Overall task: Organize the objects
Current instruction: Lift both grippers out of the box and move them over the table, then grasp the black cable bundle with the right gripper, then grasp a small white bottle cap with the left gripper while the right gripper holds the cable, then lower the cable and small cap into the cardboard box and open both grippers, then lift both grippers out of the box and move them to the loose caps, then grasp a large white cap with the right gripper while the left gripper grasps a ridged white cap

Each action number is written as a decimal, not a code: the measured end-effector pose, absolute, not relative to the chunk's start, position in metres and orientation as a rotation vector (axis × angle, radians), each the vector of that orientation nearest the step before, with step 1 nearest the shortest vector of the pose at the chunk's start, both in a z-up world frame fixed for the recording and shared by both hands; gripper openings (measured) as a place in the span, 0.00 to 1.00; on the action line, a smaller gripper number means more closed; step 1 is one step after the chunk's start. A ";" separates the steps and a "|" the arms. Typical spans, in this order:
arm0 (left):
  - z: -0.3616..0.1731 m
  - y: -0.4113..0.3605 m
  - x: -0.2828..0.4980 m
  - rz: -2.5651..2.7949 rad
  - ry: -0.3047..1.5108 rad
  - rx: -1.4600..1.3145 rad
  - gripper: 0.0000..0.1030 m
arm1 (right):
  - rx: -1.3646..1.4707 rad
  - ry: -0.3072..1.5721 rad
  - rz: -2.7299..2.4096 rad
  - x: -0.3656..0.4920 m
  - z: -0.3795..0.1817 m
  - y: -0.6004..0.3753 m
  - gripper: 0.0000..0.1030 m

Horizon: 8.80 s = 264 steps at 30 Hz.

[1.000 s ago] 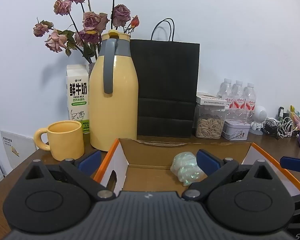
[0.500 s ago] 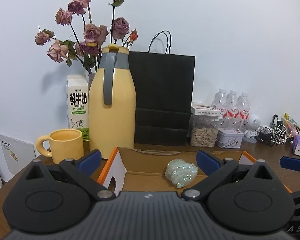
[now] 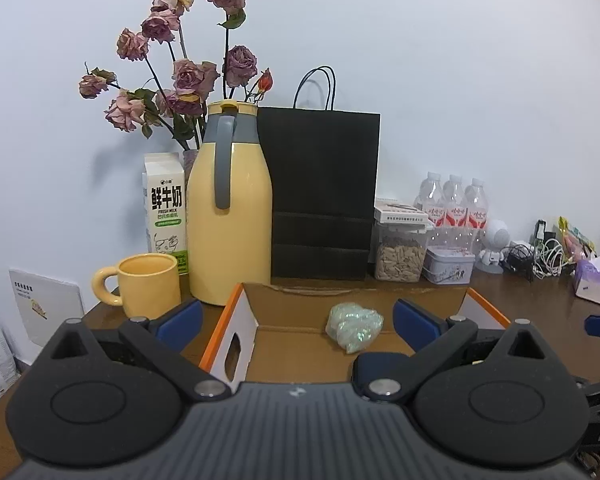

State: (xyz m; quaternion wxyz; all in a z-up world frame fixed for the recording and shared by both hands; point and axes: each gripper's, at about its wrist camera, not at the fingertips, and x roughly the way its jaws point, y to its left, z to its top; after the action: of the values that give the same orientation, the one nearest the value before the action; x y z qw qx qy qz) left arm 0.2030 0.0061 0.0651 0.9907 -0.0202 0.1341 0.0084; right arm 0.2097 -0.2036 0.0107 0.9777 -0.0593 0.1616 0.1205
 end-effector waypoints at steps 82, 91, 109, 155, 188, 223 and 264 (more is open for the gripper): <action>-0.020 0.033 0.189 0.060 0.665 -0.006 0.81 | -0.089 0.339 0.284 0.162 -0.042 -0.225 0.35; -0.022 0.041 0.193 0.028 0.661 -0.057 0.70 | -0.092 0.332 0.278 0.160 -0.042 -0.224 0.35; -0.030 0.027 0.191 -0.051 0.631 0.005 0.28 | -0.092 0.337 0.254 0.159 -0.042 -0.222 0.35; 0.025 0.009 0.291 -0.035 0.423 -0.046 0.28 | -0.079 0.321 0.369 0.279 -0.012 -0.142 0.35; 0.043 0.012 0.256 0.000 0.285 -0.082 1.00 | -0.092 0.237 0.286 0.250 -0.002 -0.151 1.00; 0.046 0.028 0.163 0.041 0.384 -0.037 1.00 | -0.126 0.345 0.219 0.160 -0.005 -0.226 1.00; 0.008 0.031 0.145 0.074 0.527 -0.036 1.00 | -0.067 0.528 0.238 0.204 -0.055 -0.246 0.38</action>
State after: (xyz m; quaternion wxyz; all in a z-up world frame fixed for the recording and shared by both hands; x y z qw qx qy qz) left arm 0.1452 0.0312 0.0078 0.9647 -0.0177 0.2604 0.0367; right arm 0.2042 -0.2464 -0.0553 0.9579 -0.0333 0.2601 0.1172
